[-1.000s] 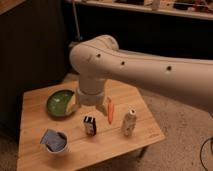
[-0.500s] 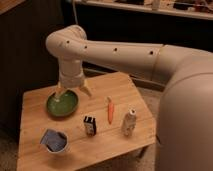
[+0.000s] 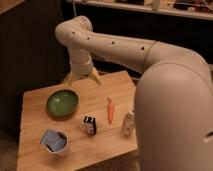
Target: Move the arm in a circular motion
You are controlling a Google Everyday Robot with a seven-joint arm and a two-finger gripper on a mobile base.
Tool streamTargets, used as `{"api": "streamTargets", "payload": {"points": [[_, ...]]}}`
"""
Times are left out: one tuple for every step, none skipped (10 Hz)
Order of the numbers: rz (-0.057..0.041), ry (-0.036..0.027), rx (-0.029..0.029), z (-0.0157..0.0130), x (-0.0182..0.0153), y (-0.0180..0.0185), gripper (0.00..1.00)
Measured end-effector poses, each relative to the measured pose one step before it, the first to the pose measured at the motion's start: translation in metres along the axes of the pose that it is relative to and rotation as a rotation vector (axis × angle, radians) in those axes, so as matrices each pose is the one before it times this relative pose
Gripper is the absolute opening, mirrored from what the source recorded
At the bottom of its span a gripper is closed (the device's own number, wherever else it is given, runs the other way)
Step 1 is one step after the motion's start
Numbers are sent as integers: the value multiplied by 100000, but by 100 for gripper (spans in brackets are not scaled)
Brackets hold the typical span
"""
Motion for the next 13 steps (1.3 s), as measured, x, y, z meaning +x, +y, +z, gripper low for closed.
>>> {"api": "streamTargets", "payload": {"points": [[3828, -628, 1934, -125, -288, -2376, 80], [3220, -714, 1650, -132, -97, -2208, 80], [5871, -1038, 2670, -201, -21, -3932, 80], [3196, -471, 1422, -79, -5, -2099, 80], [3238, -365, 1455, -9, 7, -2109, 80], [3940, -458, 1611, -42, 55, -2502, 80], [4832, -417, 1880, 6, 162, -3116, 80], [4139, -984, 543, -145, 210, -2613, 80], [4379, -1150, 8, -135, 306, -3128, 80], [3225, -442, -801, -79, 671, -2448, 80], [961, 49, -1325, -96, 849, -1788, 80], [-1179, 1, -1983, 45, 1116, -1492, 80], [-2229, 558, -2366, -80, 1386, -1018, 80]]}}
